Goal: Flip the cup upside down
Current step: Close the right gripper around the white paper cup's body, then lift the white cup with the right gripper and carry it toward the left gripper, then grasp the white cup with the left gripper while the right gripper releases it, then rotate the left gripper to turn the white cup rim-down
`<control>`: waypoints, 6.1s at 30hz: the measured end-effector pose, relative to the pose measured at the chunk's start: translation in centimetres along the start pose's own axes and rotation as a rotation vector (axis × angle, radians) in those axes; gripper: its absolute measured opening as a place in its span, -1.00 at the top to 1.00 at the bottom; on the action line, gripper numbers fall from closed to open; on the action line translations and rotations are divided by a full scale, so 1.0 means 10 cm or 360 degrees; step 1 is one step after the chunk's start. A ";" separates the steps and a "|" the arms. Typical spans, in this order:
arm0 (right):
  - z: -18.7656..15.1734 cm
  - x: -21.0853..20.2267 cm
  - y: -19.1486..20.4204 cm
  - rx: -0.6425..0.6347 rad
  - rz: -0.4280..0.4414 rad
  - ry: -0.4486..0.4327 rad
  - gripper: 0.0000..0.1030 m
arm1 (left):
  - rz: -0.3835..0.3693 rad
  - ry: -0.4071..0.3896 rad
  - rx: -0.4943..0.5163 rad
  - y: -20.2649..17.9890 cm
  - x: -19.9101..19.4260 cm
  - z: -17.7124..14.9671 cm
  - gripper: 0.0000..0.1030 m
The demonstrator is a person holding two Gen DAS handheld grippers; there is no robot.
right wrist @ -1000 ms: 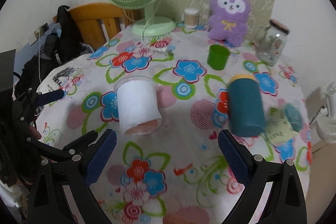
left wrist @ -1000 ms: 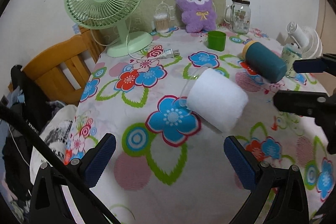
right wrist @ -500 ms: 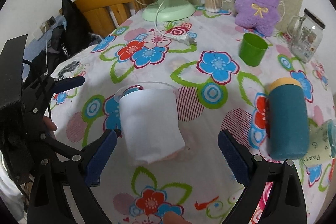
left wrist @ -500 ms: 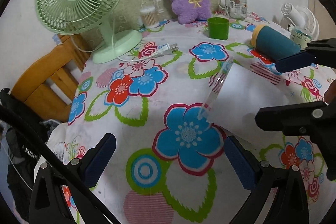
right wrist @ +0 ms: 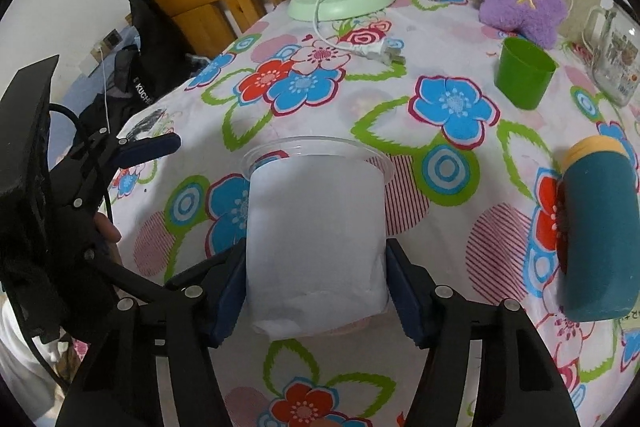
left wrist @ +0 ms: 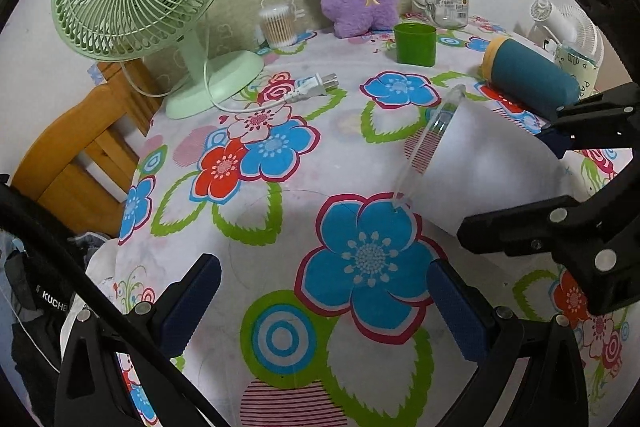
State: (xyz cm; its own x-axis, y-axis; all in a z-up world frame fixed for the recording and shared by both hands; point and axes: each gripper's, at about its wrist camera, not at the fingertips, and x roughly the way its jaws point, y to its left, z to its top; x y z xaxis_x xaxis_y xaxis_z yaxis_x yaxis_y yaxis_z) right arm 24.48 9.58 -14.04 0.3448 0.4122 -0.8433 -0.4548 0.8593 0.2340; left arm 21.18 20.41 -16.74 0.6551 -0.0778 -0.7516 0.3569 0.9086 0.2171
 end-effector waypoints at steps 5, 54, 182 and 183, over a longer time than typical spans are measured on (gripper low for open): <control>-0.04 -0.12 0.01 -0.0014 -0.0026 -0.0027 -0.25 | 0.0018 -0.0031 0.0021 -0.05 -0.10 0.01 -1.00; -1.79 -1.13 0.22 0.0142 -0.0379 -0.0020 -0.28 | -0.0358 0.0025 -0.0058 -1.33 -0.96 -0.98 -1.00; -2.49 -1.64 -0.49 0.0233 -0.0011 -0.0116 -0.53 | -0.0910 0.1409 -0.0097 -1.49 -0.74 -0.18 -0.50; -2.49 -1.63 -0.49 0.0231 -0.0009 -0.0114 -0.53 | -0.0919 0.1426 -0.0108 -1.48 -0.71 -0.18 -0.51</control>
State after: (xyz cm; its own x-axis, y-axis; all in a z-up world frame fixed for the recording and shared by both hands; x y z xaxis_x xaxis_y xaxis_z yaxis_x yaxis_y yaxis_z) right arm 0.63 -8.87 -13.47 0.4068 0.4233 -0.8095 -0.3309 0.8943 0.3013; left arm 10.02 8.26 -15.71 -0.3395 -0.1987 -0.9194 0.4008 0.8537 -0.3325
